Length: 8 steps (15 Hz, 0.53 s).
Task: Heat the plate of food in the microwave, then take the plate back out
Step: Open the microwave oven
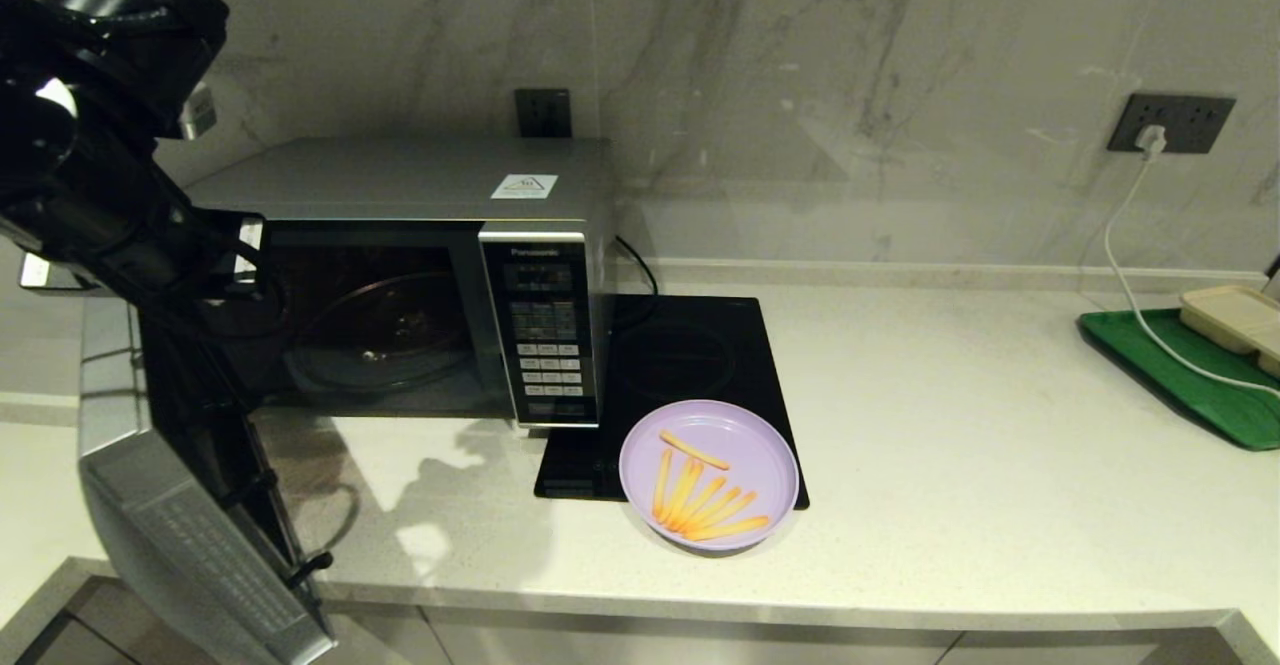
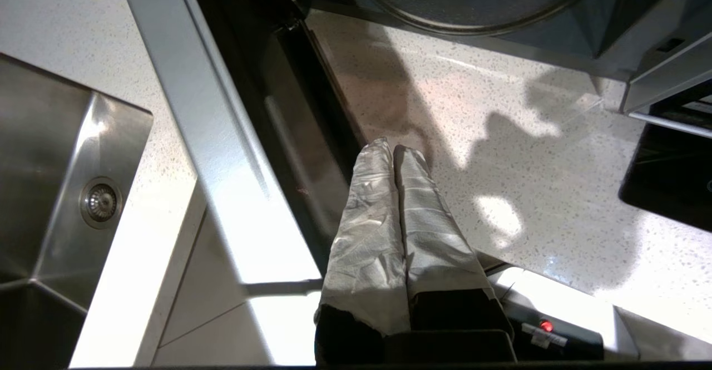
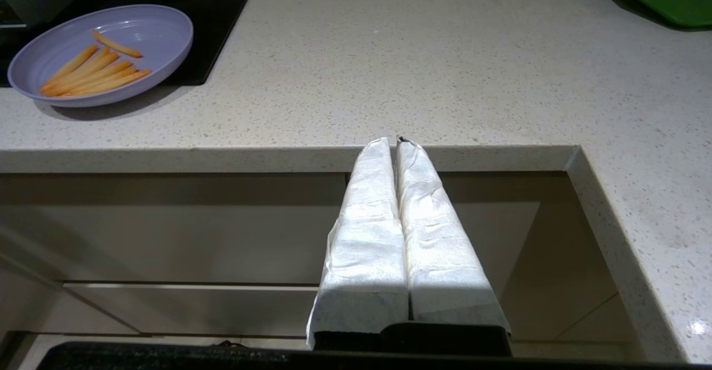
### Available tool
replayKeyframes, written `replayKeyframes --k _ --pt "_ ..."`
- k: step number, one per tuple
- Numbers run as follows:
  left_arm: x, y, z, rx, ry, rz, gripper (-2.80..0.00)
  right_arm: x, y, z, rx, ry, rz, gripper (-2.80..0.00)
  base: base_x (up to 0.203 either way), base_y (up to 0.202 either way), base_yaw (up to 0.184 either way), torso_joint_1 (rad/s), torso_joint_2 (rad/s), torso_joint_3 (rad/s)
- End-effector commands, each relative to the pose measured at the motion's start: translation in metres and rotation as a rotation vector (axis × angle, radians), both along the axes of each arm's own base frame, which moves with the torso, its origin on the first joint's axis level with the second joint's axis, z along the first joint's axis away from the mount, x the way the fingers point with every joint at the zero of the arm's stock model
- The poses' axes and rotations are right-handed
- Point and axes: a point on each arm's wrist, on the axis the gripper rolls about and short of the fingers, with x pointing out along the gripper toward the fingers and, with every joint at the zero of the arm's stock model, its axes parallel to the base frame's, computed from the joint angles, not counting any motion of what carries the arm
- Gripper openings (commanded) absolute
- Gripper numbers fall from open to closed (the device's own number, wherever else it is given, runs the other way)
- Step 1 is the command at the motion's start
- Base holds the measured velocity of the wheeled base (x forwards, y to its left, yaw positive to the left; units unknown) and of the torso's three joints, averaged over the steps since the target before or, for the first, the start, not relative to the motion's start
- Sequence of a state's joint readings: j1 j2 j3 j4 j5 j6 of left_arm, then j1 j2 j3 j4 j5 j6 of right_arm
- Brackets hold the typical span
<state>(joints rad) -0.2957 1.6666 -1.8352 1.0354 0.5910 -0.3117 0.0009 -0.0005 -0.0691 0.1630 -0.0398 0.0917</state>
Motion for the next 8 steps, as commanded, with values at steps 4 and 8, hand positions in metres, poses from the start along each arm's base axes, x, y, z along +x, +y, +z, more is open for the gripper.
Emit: replayKeyframes --k 4,8 --pt "-0.011 -0.012 0.001 -0.028 -0.007 -0.045 -2.8 0.0 0.0 0.0 0.0 0.002 -0.001 -2.8 0.0 0.0 0.0 0.0 0.0 0.0" --pt "0.002 -0.022 -0.019 -0.065 0.038 -0.001 -2.8 0.0 0.0 0.0 0.0 0.002 -0.001 -2.8 0.0 0.0 0.0 0.0 0.0 0.0"
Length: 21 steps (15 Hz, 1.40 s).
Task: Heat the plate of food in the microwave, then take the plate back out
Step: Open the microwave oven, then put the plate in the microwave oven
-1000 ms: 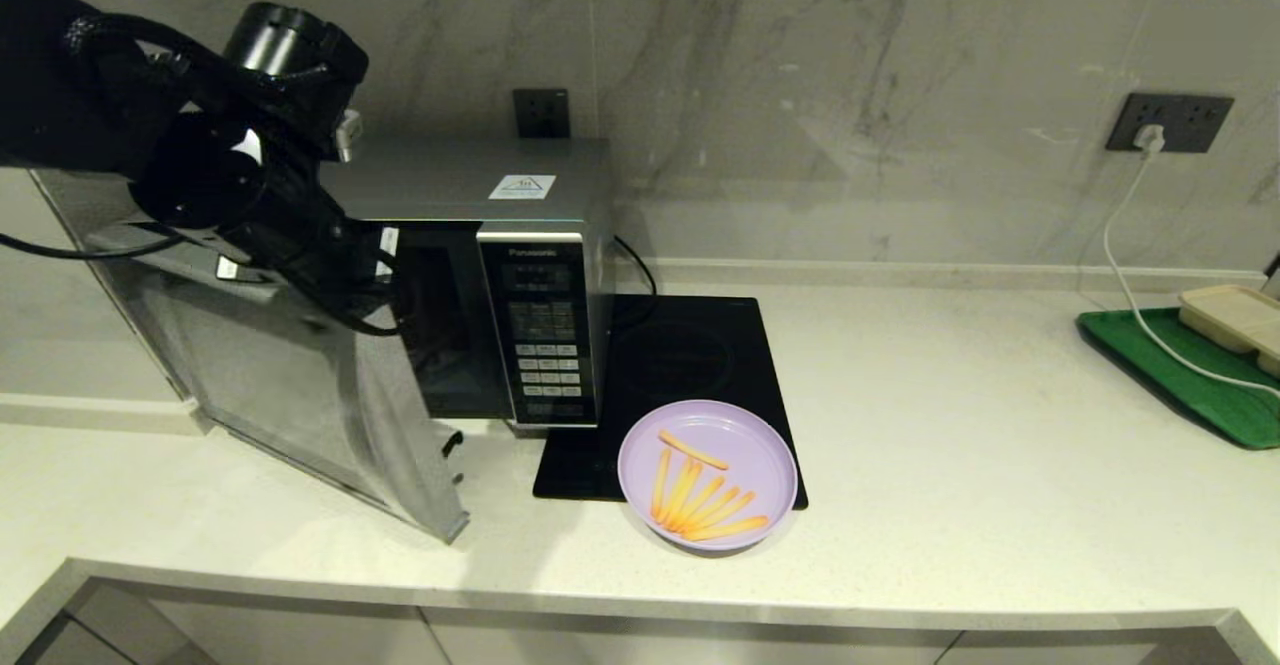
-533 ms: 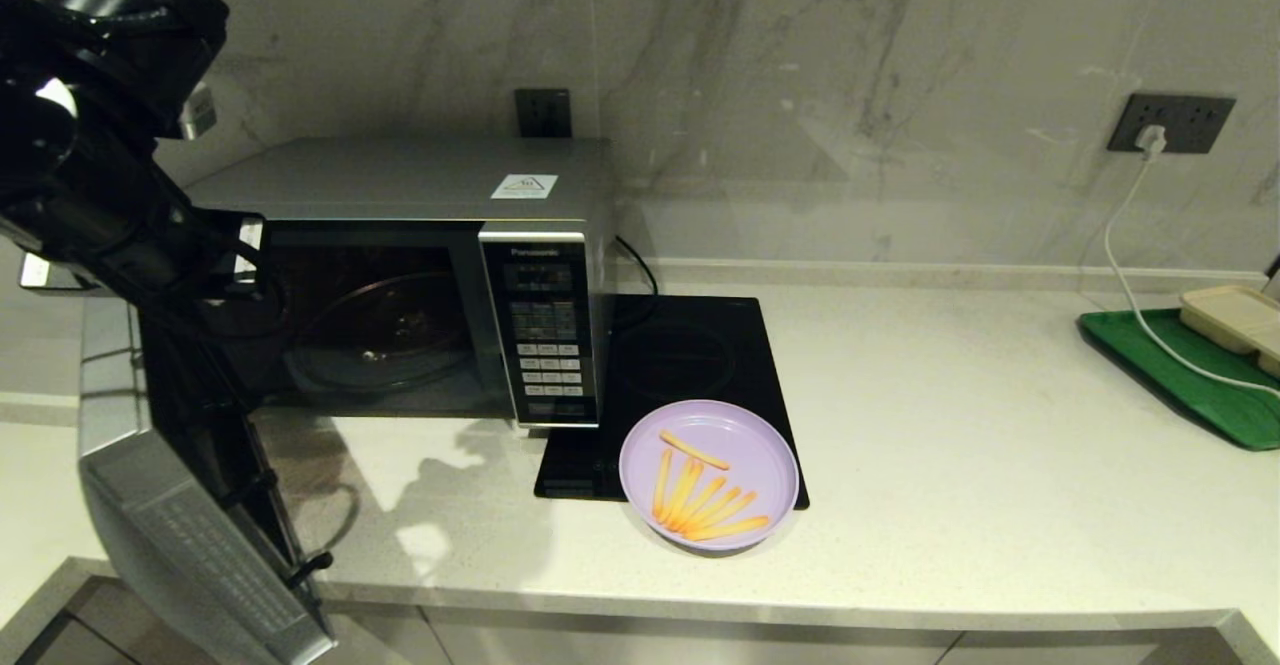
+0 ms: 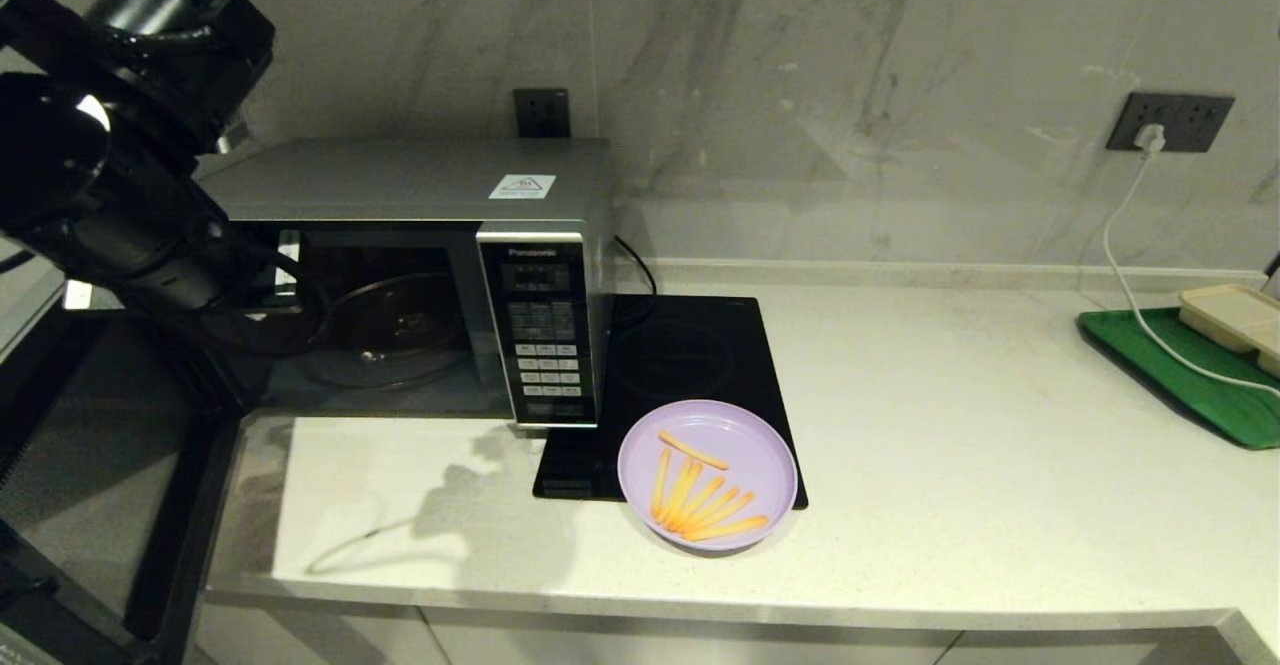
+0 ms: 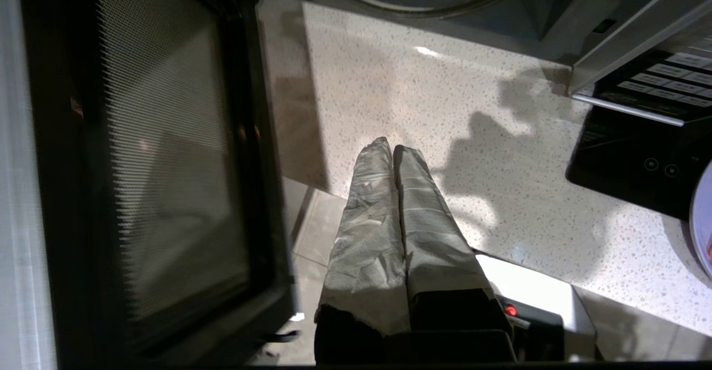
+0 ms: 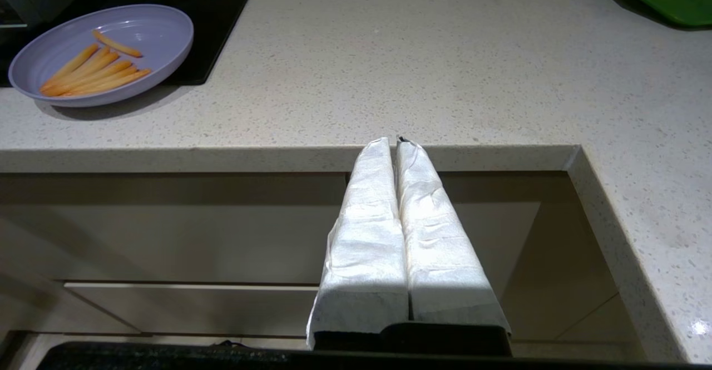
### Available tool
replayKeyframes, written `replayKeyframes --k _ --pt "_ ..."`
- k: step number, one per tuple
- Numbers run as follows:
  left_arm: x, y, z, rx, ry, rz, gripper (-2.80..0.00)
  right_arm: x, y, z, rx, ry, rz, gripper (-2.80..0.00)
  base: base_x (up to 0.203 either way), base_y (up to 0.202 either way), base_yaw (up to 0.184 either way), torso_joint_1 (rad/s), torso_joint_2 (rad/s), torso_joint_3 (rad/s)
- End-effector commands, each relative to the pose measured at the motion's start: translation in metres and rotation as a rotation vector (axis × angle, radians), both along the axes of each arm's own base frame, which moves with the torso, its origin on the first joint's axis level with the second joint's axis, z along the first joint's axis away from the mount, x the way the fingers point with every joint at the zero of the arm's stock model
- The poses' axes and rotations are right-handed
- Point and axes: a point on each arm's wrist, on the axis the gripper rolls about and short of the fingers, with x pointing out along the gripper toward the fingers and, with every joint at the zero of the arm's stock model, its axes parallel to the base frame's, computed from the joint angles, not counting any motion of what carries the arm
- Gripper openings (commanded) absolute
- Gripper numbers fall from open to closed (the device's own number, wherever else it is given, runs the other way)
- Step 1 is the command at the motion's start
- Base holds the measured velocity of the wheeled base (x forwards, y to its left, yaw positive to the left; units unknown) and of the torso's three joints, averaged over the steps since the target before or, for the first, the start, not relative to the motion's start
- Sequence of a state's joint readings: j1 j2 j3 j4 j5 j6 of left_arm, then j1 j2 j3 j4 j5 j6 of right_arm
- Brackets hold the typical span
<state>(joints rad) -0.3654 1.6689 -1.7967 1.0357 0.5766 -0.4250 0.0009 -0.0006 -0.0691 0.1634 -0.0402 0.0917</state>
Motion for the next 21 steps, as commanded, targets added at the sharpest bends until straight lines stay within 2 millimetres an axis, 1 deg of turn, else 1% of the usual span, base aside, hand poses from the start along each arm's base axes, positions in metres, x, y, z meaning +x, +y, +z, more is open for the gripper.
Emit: replayKeyframes --k 1,2,4,5,6,7,9,12,14,15,19,21 --pt "0.004 -0.011 -0.013 0.006 0.051 -0.027 -2.8 0.0 0.0 0.0 0.0 0.001 0.001 -2.8 0.0 0.0 0.0 0.0 0.0 0.0" --pt "0.001 -0.022 -0.018 -0.018 0.082 -0.093 -2.8 0.0 0.0 0.0 0.0 0.001 -0.001 -2.8 0.0 0.0 0.0 0.0 0.0 0.0" --pt "-0.003 -0.045 -0.025 -0.148 0.168 -0.26 -2.8 0.0 0.0 0.0 0.0 0.001 -0.001 -2.8 0.0 0.0 0.0 0.0 0.0 0.0" --pt "-0.001 -0.055 -0.026 -0.197 0.181 -0.297 -2.8 0.0 0.0 0.0 0.0 0.001 0.001 -2.8 0.0 0.0 0.0 0.0 0.0 0.0" --pt "-0.001 -0.054 -0.024 -0.195 0.166 -0.274 -2.8 0.0 0.0 0.0 0.0 0.001 -0.001 -2.8 0.0 0.0 0.0 0.0 0.0 0.0" --pt "0.002 -0.045 -0.024 -0.166 0.156 -0.219 -2.8 0.0 0.0 0.0 0.0 0.001 0.0 -2.8 0.0 0.0 0.0 0.0 0.0 0.0" --pt "0.008 -0.016 -0.023 -0.116 0.147 -0.069 -2.8 0.0 0.0 0.0 0.0 0.001 -0.001 -2.8 0.0 0.0 0.0 0.0 0.0 0.0" --pt "0.009 0.038 -0.013 -0.117 0.099 0.152 -2.8 0.0 0.0 0.0 0.0 0.001 -0.001 -2.8 0.0 0.0 0.0 0.0 0.0 0.0" --pt "0.005 0.071 -0.013 -0.104 0.089 0.294 -2.8 0.0 0.0 0.0 0.0 0.001 -0.001 -2.8 0.0 0.0 0.0 0.0 0.0 0.0" --pt "0.001 0.083 -0.014 -0.098 0.092 0.345 -2.8 0.0 0.0 0.0 0.0 0.001 0.0 -2.8 0.0 0.0 0.0 0.0 0.0 0.0" --pt "-0.007 0.113 -0.013 -0.097 0.084 0.472 -2.8 0.0 0.0 0.0 0.0 0.001 0.001 -2.8 0.0 0.0 0.0 0.0 0.0 0.0" --pt "-0.01 0.126 -0.019 -0.097 0.108 0.528 -2.8 0.0 0.0 0.0 0.0 0.001 0.001 -2.8 0.0 0.0 0.0 0.0 0.0 0.0"
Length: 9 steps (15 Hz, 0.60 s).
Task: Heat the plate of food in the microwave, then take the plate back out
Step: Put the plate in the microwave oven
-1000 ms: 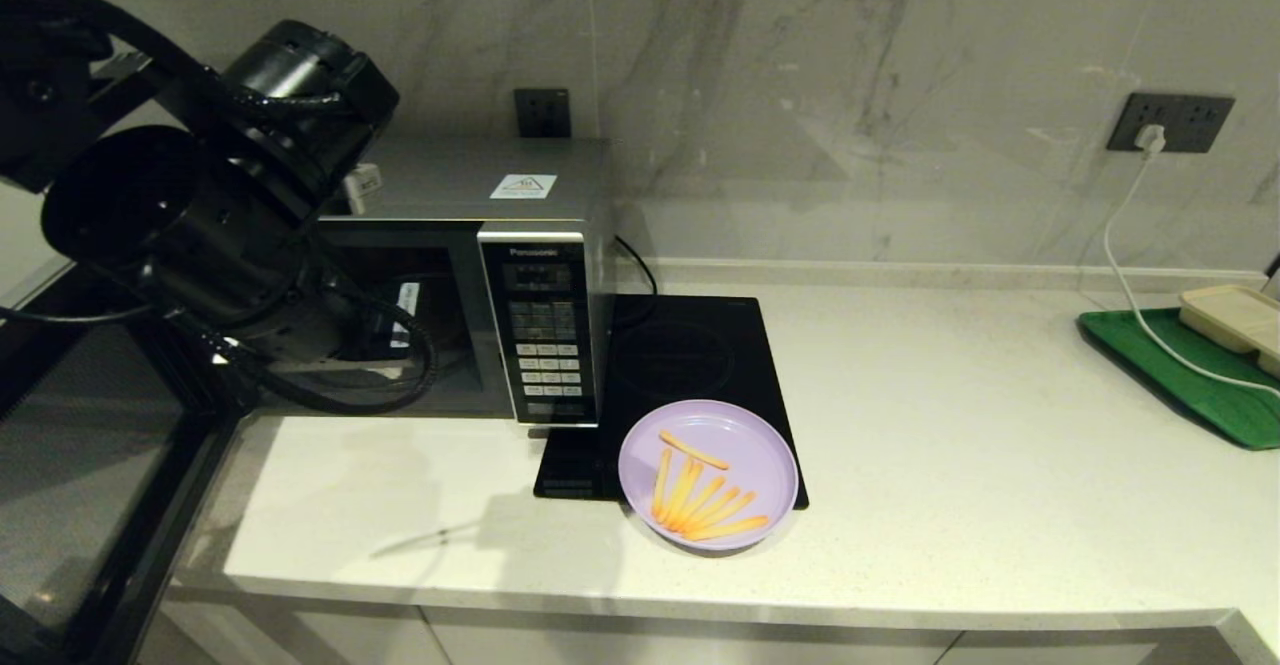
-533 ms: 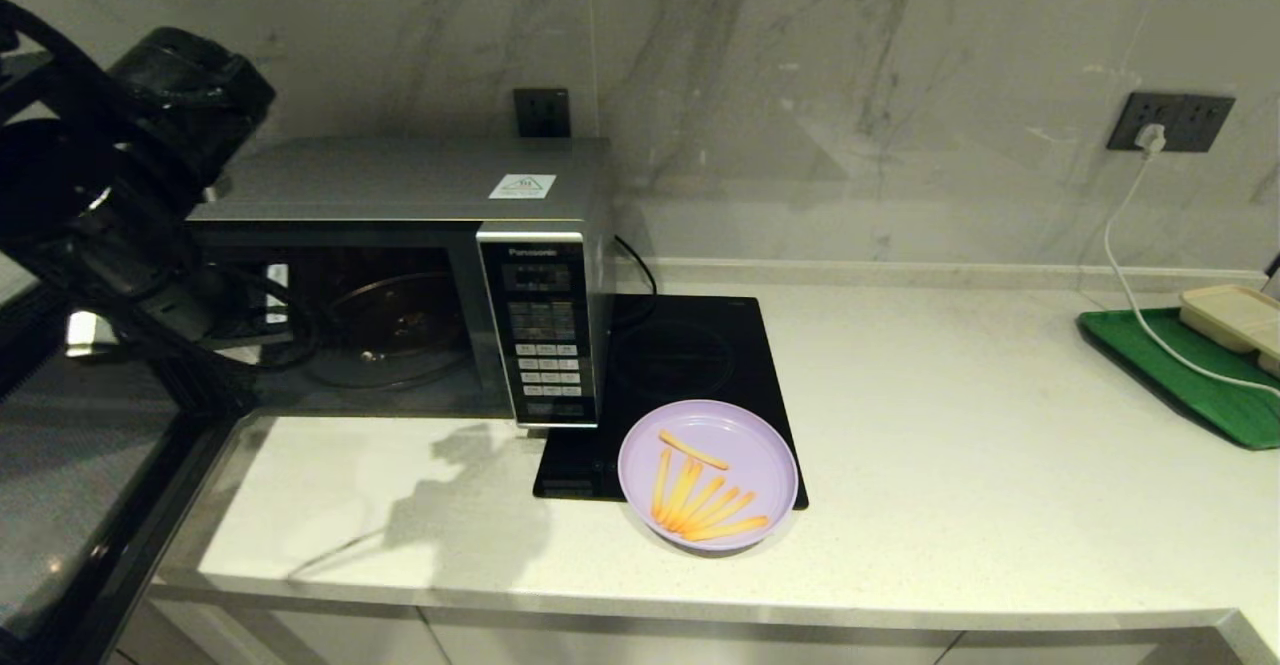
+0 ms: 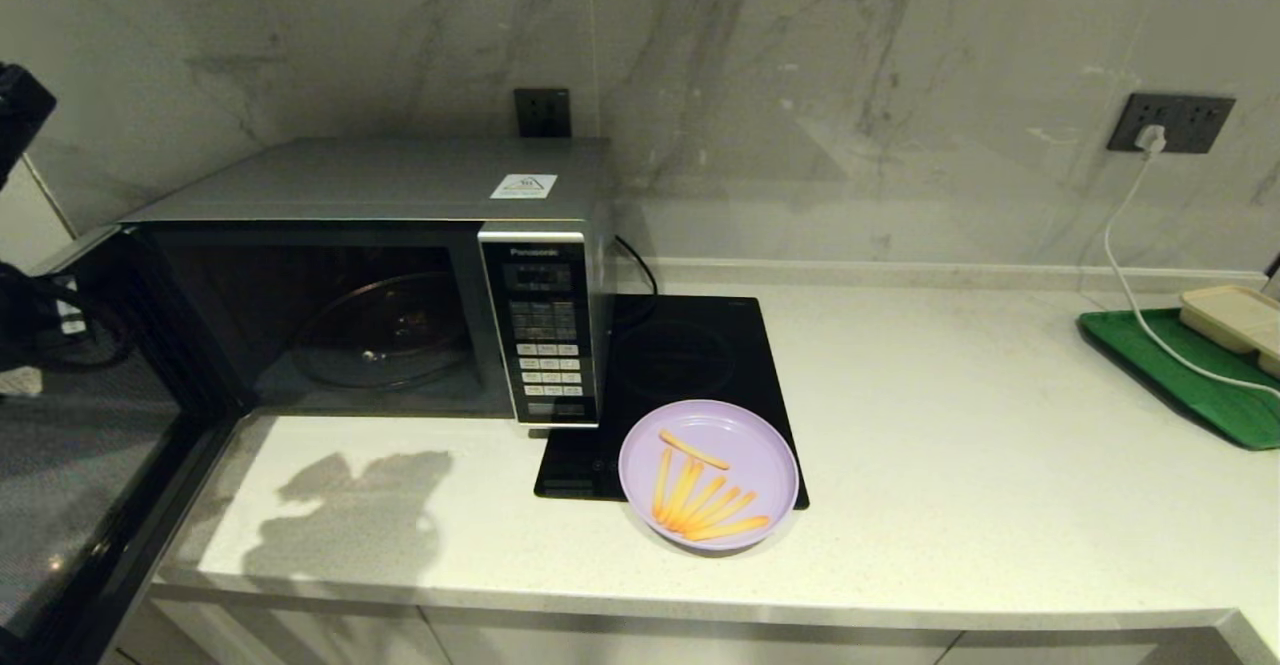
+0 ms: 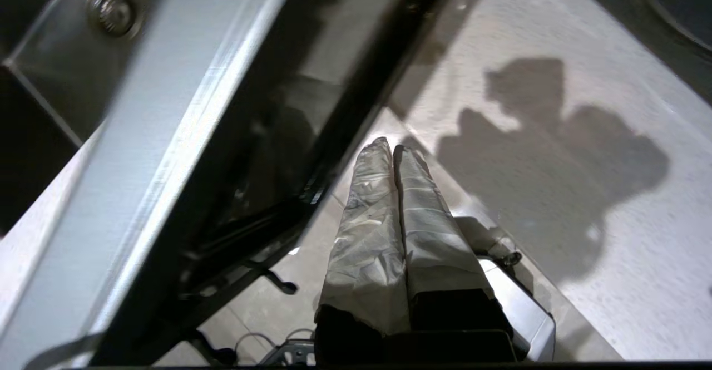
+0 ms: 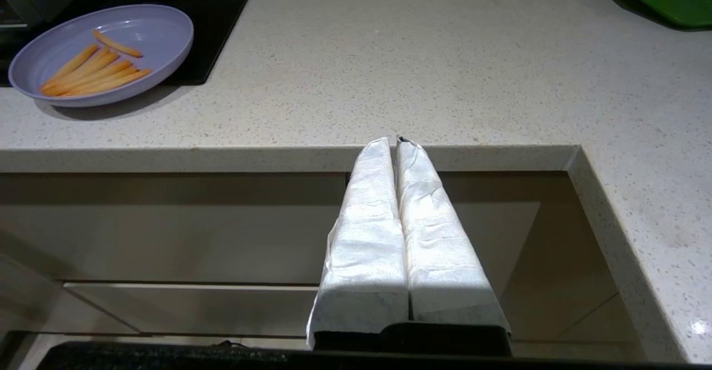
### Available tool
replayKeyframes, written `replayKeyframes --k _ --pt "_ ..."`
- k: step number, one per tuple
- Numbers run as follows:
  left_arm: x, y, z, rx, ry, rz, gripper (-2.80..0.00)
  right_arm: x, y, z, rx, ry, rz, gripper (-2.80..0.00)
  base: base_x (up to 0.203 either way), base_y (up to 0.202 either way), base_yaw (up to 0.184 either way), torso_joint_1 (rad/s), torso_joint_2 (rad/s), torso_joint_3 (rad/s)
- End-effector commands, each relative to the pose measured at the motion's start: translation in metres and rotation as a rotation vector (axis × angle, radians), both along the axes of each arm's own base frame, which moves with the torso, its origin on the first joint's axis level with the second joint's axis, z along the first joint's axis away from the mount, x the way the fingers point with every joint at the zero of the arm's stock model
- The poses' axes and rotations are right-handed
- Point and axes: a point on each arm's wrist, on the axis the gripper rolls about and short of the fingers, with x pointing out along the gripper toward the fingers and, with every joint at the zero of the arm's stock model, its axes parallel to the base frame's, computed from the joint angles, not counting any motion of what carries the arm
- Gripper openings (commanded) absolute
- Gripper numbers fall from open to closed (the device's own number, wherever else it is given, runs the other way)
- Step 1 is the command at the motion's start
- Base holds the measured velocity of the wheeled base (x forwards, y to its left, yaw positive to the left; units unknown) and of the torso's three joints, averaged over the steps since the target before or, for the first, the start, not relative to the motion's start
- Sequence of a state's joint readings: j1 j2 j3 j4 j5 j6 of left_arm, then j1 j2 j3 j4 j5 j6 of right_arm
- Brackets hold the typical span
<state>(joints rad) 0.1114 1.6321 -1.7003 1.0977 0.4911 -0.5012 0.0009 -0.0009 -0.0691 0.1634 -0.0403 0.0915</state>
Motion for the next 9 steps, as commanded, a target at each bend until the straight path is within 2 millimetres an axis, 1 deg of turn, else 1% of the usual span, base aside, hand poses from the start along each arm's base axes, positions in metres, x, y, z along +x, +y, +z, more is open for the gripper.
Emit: replayKeyframes --k 1,4,6,9 --pt "-0.006 0.015 -0.003 0.001 0.015 0.067 -2.8 0.0 0.0 0.0 0.0 0.002 0.0 -2.8 0.0 0.0 0.0 0.0 0.0 0.0" --pt "-0.006 0.033 -0.008 -0.001 0.039 0.13 -2.8 0.0 0.0 0.0 0.0 0.002 0.0 -2.8 0.0 0.0 0.0 0.0 0.0 0.0" --pt "-0.006 0.034 -0.007 0.0 0.031 0.135 -2.8 0.0 0.0 0.0 0.0 0.002 0.0 -2.8 0.0 0.0 0.0 0.0 0.0 0.0" --pt "-0.005 0.044 -0.009 0.002 0.032 0.166 -2.8 0.0 0.0 0.0 0.001 0.002 0.001 -2.8 0.0 0.0 0.0 0.0 0.0 0.0"
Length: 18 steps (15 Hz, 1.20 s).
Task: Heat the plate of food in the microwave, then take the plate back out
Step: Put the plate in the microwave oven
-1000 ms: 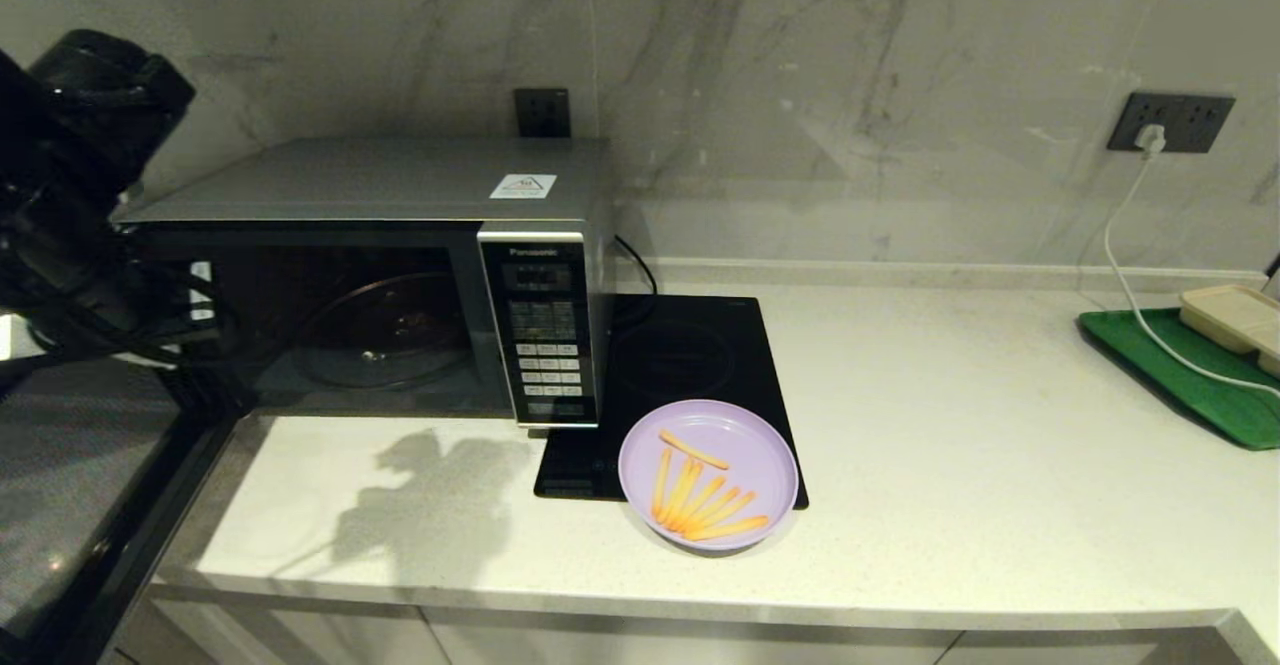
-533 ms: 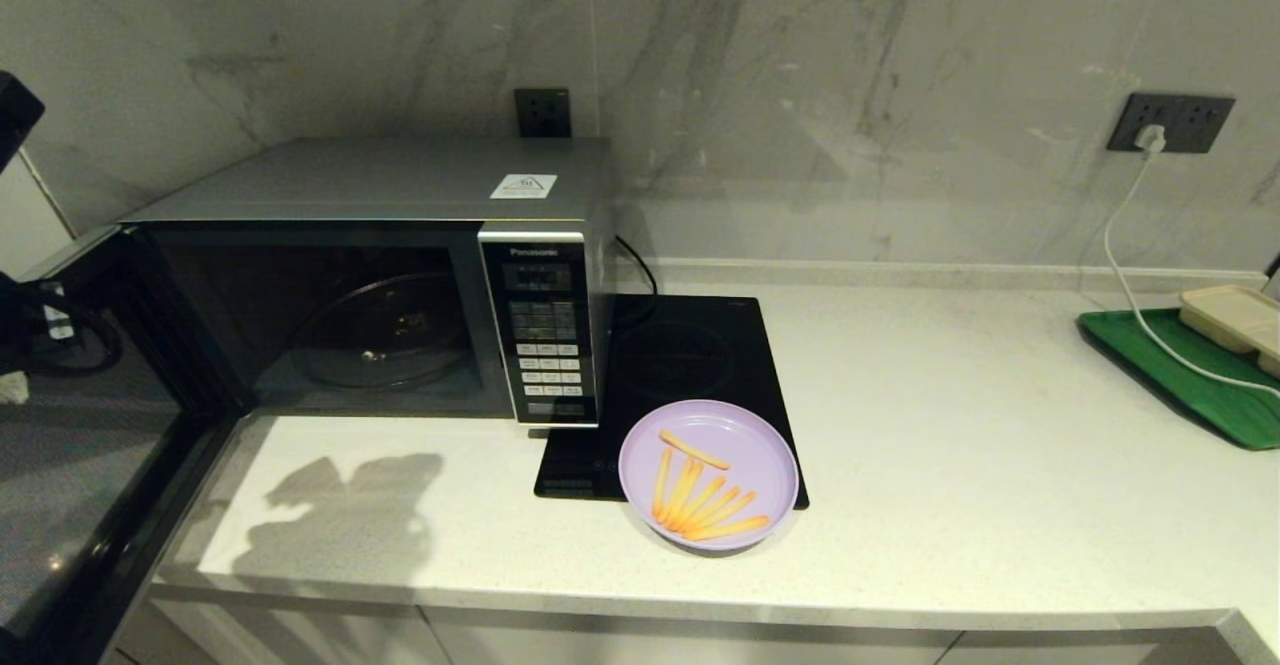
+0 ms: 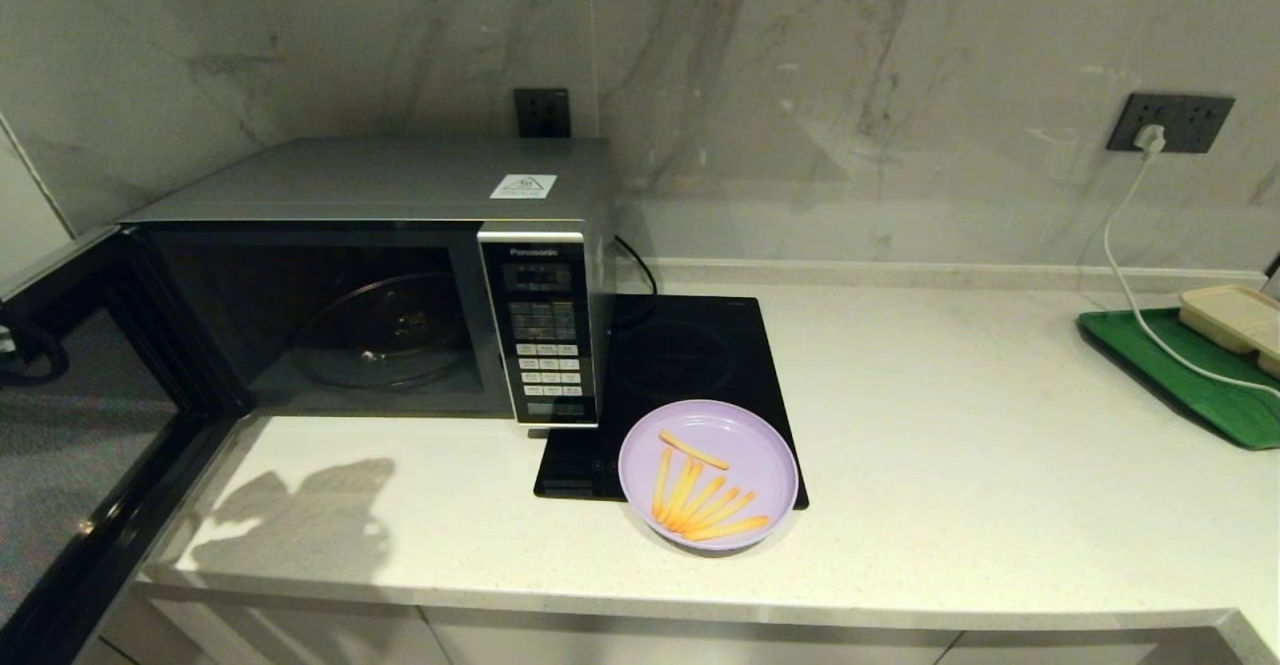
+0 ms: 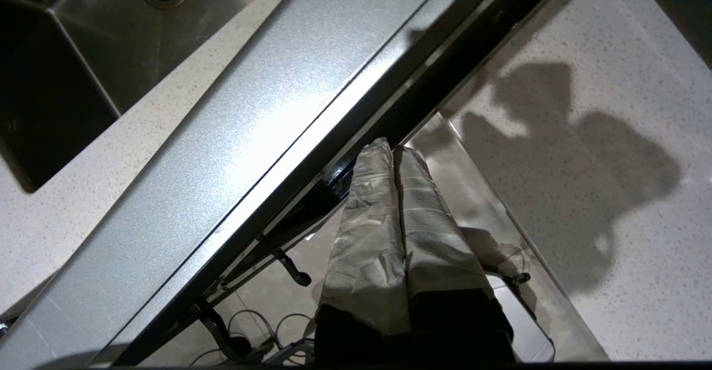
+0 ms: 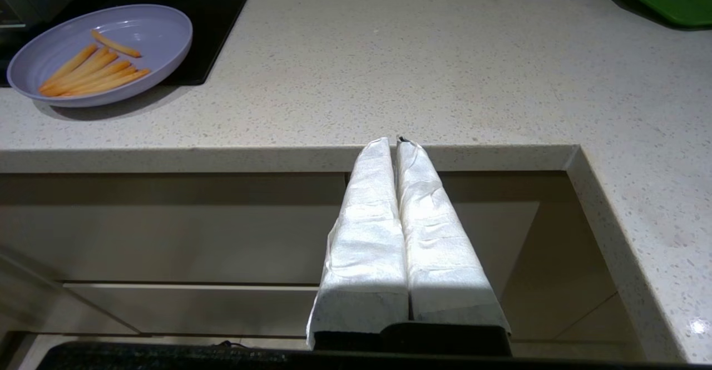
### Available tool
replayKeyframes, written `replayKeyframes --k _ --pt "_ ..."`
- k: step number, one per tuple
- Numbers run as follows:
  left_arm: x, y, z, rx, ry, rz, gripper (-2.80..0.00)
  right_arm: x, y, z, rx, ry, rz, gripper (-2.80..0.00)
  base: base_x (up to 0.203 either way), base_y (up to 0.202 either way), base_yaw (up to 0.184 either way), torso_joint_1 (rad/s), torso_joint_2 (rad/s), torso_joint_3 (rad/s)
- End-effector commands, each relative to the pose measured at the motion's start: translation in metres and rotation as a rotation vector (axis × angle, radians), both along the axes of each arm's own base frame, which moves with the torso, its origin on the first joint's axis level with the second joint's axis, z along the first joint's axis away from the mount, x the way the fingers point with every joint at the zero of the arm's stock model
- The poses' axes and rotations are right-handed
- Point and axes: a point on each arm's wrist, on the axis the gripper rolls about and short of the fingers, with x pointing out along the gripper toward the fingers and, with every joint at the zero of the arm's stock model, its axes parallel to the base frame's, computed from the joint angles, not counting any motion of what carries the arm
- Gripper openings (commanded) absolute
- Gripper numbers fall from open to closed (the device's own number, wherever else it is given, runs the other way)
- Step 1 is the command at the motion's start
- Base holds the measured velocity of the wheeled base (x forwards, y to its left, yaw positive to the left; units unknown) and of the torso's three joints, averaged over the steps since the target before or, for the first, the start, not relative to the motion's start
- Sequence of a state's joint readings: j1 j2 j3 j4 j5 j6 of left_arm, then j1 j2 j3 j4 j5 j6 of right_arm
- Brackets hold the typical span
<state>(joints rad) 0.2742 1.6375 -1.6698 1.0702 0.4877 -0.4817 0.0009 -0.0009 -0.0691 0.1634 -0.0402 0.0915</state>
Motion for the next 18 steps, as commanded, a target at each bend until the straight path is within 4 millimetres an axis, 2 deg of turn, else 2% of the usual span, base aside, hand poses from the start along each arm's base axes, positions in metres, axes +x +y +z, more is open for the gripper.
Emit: replayKeyframes --k 1,10,13,18 --pt "0.001 0.007 -0.002 0.003 0.01 0.021 -2.8 0.0 0.0 0.0 0.0 0.002 -0.001 -2.8 0.0 0.0 0.0 0.0 0.0 0.0" --pt "0.01 0.015 -0.003 0.029 0.002 0.003 -2.8 0.0 0.0 0.0 0.001 0.002 0.0 -2.8 0.0 0.0 0.0 0.0 0.0 0.0" --pt "0.013 0.027 -0.005 0.039 -0.005 0.034 -2.8 0.0 0.0 0.0 0.0 0.002 -0.001 -2.8 0.0 0.0 0.0 0.0 0.0 0.0" --pt "0.016 0.027 -0.004 0.049 -0.022 0.026 -2.8 0.0 0.0 0.0 0.0 0.002 -0.001 -2.8 0.0 0.0 0.0 0.0 0.0 0.0"
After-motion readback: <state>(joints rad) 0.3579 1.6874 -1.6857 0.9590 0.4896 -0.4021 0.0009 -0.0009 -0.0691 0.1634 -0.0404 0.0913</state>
